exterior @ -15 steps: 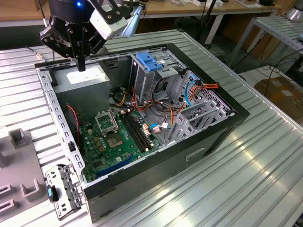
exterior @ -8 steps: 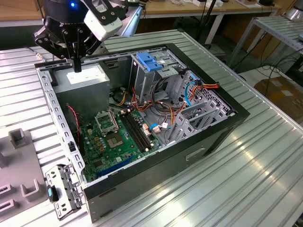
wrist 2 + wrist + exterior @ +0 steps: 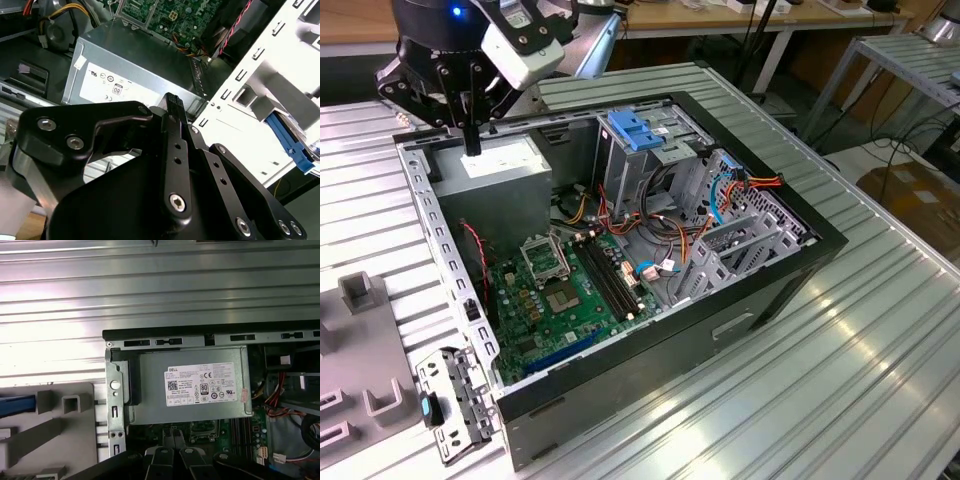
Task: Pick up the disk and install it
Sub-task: 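Reach for the disk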
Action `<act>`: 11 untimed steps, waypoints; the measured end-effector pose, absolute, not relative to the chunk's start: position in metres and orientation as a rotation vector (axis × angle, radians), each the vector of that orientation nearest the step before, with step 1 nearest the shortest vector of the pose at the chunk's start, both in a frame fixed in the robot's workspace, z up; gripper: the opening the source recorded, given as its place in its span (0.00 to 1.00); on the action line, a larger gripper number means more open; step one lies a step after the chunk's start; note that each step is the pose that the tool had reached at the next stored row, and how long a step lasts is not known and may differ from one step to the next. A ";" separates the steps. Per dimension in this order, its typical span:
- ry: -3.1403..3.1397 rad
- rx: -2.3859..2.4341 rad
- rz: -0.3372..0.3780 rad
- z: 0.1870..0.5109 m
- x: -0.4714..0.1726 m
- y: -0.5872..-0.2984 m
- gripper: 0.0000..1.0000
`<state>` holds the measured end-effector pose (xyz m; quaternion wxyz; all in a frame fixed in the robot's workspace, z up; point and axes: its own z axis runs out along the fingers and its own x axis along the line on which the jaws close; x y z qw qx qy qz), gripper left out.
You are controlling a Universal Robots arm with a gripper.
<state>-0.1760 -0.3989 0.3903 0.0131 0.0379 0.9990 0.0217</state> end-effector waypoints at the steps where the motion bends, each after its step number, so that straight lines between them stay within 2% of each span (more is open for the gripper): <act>1: 3.112 0.118 0.068 0.390 -0.178 -0.399 0.11; 11: 3.112 0.118 0.068 0.389 -0.196 -0.399 0.11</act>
